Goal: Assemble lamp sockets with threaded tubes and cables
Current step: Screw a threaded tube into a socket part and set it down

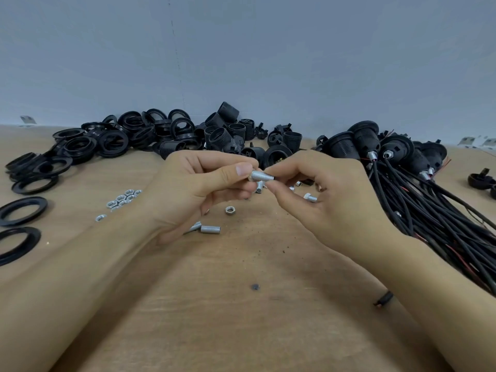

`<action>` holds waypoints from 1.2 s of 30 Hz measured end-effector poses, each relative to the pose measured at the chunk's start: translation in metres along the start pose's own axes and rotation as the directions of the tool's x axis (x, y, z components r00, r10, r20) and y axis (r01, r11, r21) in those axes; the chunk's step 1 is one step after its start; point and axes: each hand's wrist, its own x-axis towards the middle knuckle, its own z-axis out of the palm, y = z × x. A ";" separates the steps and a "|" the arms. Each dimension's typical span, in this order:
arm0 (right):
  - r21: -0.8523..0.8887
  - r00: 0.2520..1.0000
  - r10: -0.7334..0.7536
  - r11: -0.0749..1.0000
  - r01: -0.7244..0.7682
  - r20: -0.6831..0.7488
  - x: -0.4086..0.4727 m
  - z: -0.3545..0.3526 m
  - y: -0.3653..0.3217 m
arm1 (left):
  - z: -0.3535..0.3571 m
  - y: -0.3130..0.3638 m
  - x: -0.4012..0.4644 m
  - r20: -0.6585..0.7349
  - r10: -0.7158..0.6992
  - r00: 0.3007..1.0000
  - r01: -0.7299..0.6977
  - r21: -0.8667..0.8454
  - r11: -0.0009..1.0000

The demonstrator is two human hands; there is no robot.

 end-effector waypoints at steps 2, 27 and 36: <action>-0.084 0.997 -0.078 0.993 0.078 -0.003 0.001 -0.001 0.002 | -0.001 0.000 0.000 0.017 -0.069 0.997 0.069 -0.030 0.997; 0.060 0.979 0.204 0.977 -0.203 -0.008 0.001 0.005 0.001 | -0.008 0.004 0.004 0.123 -0.035 0.992 0.080 -0.378 0.923; 0.180 0.919 0.385 0.902 -0.393 0.079 0.001 0.003 0.003 | -0.005 0.013 -0.001 0.045 -0.075 0.996 0.086 -0.340 0.936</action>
